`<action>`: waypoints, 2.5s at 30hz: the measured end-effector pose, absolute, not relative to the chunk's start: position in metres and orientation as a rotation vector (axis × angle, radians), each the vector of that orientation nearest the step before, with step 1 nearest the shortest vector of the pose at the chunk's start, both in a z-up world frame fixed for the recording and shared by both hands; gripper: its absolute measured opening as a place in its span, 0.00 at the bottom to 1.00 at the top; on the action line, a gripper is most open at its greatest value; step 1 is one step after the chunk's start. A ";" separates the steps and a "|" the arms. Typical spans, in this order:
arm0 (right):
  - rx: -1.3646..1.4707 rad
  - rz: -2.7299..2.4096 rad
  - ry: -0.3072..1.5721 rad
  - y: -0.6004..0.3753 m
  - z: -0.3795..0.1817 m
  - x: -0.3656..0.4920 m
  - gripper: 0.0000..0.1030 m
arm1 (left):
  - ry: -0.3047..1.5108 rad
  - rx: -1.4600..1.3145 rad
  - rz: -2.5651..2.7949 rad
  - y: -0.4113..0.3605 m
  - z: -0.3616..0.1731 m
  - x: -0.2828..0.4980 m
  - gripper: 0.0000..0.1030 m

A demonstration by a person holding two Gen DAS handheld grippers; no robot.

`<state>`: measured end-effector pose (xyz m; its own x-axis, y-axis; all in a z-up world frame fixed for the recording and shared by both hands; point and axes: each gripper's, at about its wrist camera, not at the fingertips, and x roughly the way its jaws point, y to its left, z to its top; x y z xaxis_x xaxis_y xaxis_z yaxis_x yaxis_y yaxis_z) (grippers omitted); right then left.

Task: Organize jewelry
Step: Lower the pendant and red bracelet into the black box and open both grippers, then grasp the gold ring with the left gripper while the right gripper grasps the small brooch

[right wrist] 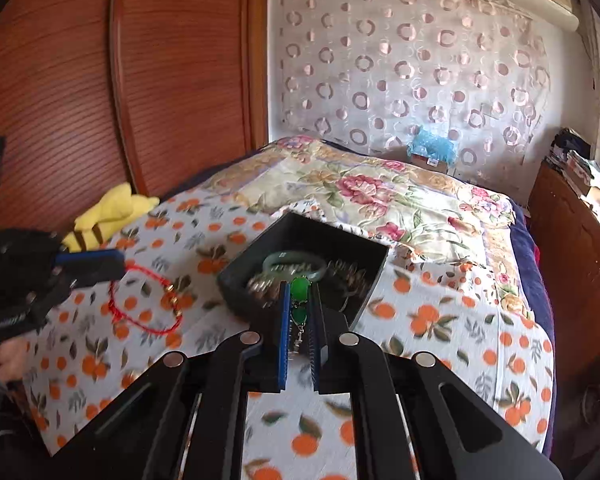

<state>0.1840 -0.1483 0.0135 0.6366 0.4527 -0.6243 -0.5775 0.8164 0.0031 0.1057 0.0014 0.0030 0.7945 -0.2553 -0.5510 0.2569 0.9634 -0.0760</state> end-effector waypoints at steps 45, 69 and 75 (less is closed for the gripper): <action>-0.175 0.621 0.757 -0.166 -0.053 0.159 0.15 | 0.668 0.082 -0.235 -0.033 -0.010 0.187 0.30; -0.374 0.758 0.854 -0.121 -0.093 0.080 0.27 | 0.834 0.035 -0.258 0.020 -0.079 0.082 0.34; -0.385 0.743 0.838 -0.121 -0.092 0.082 0.16 | 0.851 0.037 -0.293 0.011 -0.088 0.068 0.47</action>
<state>0.0815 -0.1212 -0.0917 0.4433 0.4375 -0.7823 -0.7242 0.6891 -0.0250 0.0683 0.0110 -0.0879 0.6218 -0.2401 -0.7455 0.2693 0.9594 -0.0843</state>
